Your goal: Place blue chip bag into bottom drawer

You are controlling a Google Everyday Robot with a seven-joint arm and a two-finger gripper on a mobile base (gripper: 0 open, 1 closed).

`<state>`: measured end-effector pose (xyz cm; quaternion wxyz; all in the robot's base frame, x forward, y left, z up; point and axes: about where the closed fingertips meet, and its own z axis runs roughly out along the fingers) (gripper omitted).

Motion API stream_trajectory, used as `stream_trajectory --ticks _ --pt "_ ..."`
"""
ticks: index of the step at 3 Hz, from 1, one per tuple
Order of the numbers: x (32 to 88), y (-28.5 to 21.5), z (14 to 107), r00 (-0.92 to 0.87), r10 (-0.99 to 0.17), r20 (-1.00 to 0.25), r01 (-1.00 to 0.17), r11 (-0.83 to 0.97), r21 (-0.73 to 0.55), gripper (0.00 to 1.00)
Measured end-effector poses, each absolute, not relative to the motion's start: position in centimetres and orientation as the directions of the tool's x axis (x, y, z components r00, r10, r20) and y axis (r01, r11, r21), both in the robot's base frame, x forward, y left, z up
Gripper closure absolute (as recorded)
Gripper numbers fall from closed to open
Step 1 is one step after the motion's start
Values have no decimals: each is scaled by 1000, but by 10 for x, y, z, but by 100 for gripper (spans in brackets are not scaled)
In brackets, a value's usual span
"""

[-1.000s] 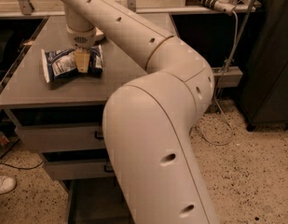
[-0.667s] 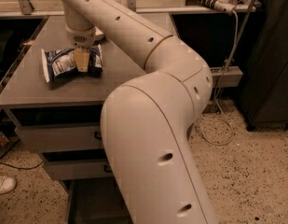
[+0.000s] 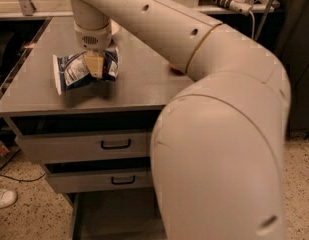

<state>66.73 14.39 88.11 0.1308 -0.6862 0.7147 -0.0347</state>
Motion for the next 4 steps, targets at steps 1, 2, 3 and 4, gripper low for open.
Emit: stream_trajectory --ticks 1,2,3,4 --pt "616 123 894 -129 -983 -129 -961 156 -229 100" --pt "560 104 905 -193 -975 -112 -944 216 -250 100" --pt "560 104 905 -193 -975 -113 -944 216 -250 100" --pt "531 84 899 -258 -962 -95 -939 273 -210 100"
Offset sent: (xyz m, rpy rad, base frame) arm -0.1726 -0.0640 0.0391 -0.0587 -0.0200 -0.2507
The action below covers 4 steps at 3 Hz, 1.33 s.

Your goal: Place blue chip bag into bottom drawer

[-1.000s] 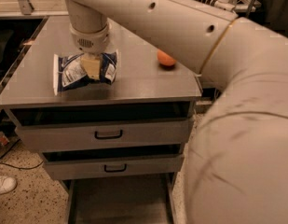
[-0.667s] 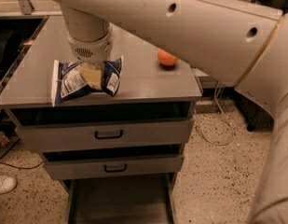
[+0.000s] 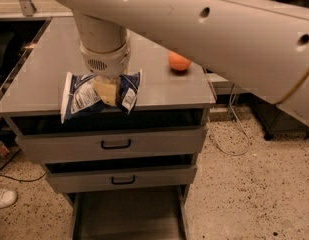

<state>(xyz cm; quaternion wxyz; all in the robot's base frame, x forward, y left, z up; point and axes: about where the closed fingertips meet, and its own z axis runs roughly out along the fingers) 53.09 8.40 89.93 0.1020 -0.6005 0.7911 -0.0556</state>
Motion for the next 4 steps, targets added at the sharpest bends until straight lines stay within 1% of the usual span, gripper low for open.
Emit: stream_trajectory --ticks 1,2,4 --pt "473 59 884 -368 -928 -64 -919 373 -125 100" --pt "420 47 850 -452 -891 -38 -892 452 -12 100" --pt "406 43 830 -467 -884 -17 -884 467 37 100"
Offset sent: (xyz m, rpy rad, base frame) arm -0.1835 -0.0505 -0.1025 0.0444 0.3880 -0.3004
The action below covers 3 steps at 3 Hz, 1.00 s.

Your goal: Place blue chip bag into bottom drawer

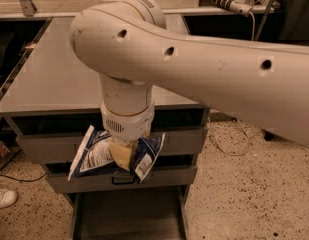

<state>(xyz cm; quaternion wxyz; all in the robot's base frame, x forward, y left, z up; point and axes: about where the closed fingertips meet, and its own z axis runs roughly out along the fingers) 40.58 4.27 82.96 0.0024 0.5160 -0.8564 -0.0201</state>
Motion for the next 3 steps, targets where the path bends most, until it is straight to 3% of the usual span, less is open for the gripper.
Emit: stream_trajectory --ticks 1,3 --pt "385 42 799 -515 -857 -12 -853 511 106 100" --pt "353 35 638 -617 -786 43 -751 604 267 100"
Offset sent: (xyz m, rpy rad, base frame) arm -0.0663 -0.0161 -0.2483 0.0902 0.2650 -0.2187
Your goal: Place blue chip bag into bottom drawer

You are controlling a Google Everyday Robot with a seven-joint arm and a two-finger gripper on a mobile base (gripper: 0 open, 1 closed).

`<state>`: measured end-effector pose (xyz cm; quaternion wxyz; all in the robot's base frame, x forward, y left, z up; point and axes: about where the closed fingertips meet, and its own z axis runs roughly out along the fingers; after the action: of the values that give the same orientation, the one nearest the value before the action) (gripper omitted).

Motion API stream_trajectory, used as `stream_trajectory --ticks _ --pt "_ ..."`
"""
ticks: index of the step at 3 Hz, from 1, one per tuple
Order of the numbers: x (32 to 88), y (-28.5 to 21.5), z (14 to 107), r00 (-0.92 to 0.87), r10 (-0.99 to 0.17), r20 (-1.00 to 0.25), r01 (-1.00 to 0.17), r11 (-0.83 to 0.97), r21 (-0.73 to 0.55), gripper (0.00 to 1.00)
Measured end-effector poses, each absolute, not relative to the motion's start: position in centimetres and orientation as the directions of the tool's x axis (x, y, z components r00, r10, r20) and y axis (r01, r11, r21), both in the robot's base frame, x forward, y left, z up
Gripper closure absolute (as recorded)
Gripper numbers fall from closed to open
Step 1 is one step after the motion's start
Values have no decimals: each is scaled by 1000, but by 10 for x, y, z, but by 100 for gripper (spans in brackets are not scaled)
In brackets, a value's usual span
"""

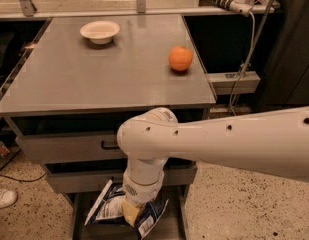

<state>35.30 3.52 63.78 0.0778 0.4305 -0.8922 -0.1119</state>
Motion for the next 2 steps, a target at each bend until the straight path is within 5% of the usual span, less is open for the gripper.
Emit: stream_trajectory --ticks 2 --pt "354 37 602 -642 -766 31 -730 623 280 100"
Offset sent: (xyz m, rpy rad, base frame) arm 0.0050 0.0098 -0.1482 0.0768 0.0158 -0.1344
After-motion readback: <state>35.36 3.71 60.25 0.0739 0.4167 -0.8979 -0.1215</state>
